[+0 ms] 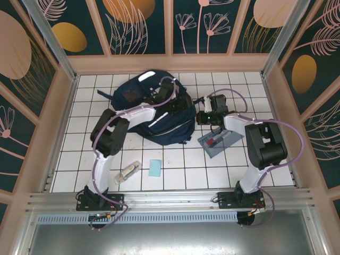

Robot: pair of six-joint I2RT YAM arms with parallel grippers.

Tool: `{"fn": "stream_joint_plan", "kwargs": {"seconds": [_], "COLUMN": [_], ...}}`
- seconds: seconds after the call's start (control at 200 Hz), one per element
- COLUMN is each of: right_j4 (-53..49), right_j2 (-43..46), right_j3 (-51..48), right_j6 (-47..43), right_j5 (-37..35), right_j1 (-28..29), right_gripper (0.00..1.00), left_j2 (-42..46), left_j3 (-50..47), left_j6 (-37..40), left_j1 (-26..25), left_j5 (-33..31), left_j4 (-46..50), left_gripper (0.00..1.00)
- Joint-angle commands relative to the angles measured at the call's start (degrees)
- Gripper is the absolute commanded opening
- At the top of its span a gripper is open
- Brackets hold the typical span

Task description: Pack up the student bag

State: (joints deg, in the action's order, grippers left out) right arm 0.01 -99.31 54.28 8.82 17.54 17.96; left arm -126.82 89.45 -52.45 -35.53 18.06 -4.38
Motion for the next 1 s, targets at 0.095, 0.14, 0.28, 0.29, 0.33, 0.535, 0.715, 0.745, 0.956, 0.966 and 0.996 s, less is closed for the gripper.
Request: {"fn": "stream_joint_plan", "kwargs": {"seconds": [0.095,0.14,0.28,0.29,0.33,0.535,0.715,0.745,0.956,0.966,0.996], "right_j4": [-1.2,-2.0,-5.2,-5.4,-5.7,-6.7,-8.5,-8.4,-7.3,-7.5,-8.1], "right_j2": [2.2,2.7,5.5,5.8,6.9,9.4,8.4,8.6,12.5,12.5,12.4], "right_j3": [-3.2,-4.0,-6.2,-6.4,-7.2,-7.0,-4.1,-3.4,-4.4,-4.7,-5.4], "right_j6": [-1.2,-0.9,0.2,0.5,1.5,6.0,8.6,10.0,14.2,14.3,14.5], "right_j5": [0.1,0.1,0.2,0.1,0.1,0.5,1.8,3.8,3.8,3.5,3.2], "right_j1": [2.9,3.5,7.3,7.6,9.1,15.8,16.4,16.8,17.0,16.7,15.4], "right_gripper": [0.0,0.0,0.0,0.0,0.0,0.0,0.0,0.0,0.0,0.0,0.0], "left_j2": [-10.2,-11.9,-14.9,-15.0,-15.4,-17.1,-17.4,-17.3,-15.9,-15.7,-15.1], "left_j3": [4.0,4.1,1.4,1.3,1.5,6.3,8.2,8.2,6.3,6.2,5.9], "left_j6": [-6.6,-8.1,-15.2,-15.4,-16.1,-15.6,-15.2,-15.1,-14.3,-14.0,-13.1], "left_j1": [0.9,1.0,0.9,0.9,0.9,0.9,0.9,1.0,1.0,1.1,1.2], "left_j5": [-3.0,-4.5,-7.5,-7.8,-8.8,-10.1,-9.6,-9.8,-9.9,-10.1,-10.6], "left_j4": [-5.3,-6.6,-14.3,-14.6,-15.0,-13.5,-12.5,-12.3,-12.4,-12.2,-11.5], "left_gripper": [0.65,0.65,0.64,0.64,0.64,0.64,0.64,0.64,0.64,0.64,0.64]}}
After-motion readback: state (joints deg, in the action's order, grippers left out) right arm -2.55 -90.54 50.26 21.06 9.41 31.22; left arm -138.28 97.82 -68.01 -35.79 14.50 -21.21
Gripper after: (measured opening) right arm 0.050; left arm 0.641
